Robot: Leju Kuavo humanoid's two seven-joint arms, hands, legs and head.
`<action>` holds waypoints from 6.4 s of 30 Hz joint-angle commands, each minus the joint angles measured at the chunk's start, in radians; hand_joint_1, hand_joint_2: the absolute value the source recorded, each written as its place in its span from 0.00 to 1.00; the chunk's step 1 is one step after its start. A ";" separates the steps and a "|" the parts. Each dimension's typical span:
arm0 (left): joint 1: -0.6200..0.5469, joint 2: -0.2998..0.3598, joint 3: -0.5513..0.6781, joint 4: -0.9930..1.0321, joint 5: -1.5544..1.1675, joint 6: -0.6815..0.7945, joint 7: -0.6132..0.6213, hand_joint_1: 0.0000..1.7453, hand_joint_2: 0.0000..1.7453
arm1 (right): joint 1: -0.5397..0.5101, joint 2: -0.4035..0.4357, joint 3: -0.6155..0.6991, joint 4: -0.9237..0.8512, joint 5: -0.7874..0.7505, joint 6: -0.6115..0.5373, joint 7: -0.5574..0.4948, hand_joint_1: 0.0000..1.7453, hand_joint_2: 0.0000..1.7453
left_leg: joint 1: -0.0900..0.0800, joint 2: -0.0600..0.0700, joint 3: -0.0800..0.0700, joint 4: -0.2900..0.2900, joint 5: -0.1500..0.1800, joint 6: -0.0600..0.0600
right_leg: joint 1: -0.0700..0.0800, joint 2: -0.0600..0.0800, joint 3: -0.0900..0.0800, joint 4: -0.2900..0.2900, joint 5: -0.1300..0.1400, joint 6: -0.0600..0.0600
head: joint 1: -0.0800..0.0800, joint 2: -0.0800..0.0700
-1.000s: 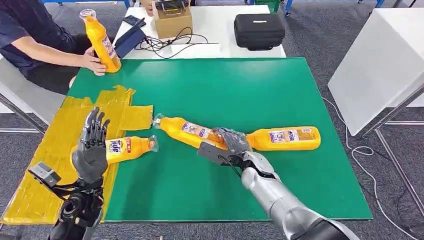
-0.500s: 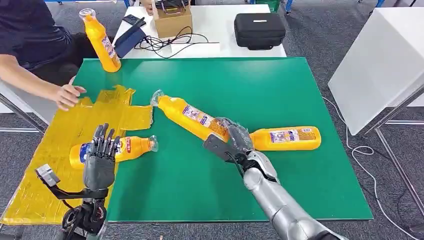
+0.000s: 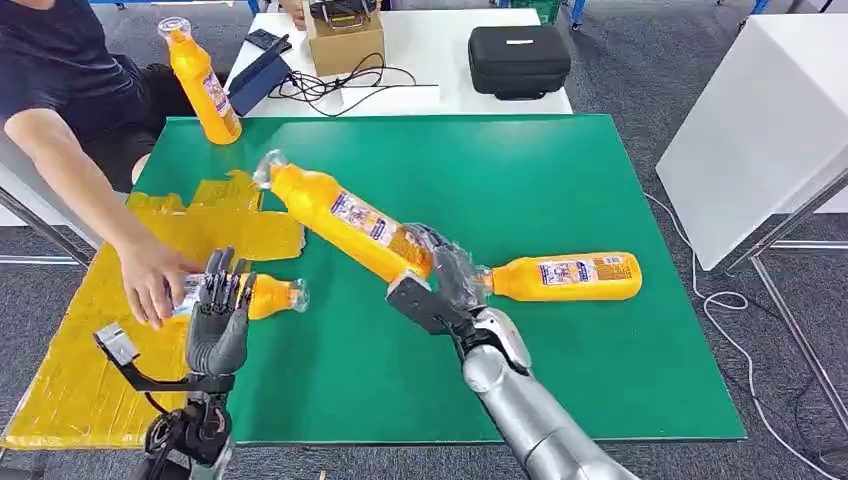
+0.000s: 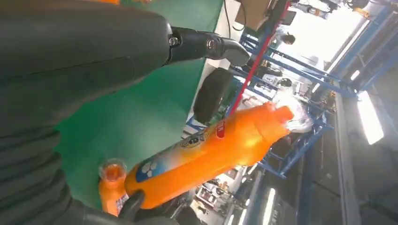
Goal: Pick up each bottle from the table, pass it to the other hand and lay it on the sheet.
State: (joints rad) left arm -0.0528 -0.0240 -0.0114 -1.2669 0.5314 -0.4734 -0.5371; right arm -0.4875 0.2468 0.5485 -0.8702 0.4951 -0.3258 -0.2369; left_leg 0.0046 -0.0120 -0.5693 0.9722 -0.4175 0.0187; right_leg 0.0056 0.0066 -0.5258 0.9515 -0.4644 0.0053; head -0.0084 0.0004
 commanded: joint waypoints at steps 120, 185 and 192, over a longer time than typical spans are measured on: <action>-0.213 0.114 0.299 0.502 -1.941 1.172 0.033 1.00 1.00 | 0.056 -0.278 -0.047 -0.467 -0.221 0.137 -0.016 0.00 0.00 | 0.001 0.002 0.005 0.000 -0.002 -0.001 | 0.001 0.001 0.006 0.000 -0.001 0.002 | 0.000 0.000; 0.147 0.141 0.315 -0.351 -0.529 0.444 -0.161 0.00 0.00 | 0.385 -0.831 -0.380 -0.660 0.090 0.504 0.112 0.00 1.00 | -0.002 -0.006 0.001 0.000 -0.001 0.004 | -0.003 -0.005 0.003 -0.001 0.000 0.003 | 0.000 0.000; 0.126 0.121 0.313 -0.345 -0.535 0.417 -0.161 0.00 0.00 | 0.380 -0.814 -0.372 -0.607 0.125 0.528 0.124 0.00 1.00 | -0.002 -0.005 0.002 -0.001 -0.001 0.004 | -0.003 -0.006 0.003 -0.002 0.001 0.003 | 0.000 0.000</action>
State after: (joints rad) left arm 0.1035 0.1556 0.2823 -1.6243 0.0050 -0.0428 -0.7027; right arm -0.0920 -0.6004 0.1793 -1.5297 0.5966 0.1854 -0.1232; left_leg 0.0016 -0.0184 -0.5704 0.9726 -0.4173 0.0235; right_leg 0.0021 0.0009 -0.5256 0.9520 -0.4634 0.0074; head -0.0084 0.0004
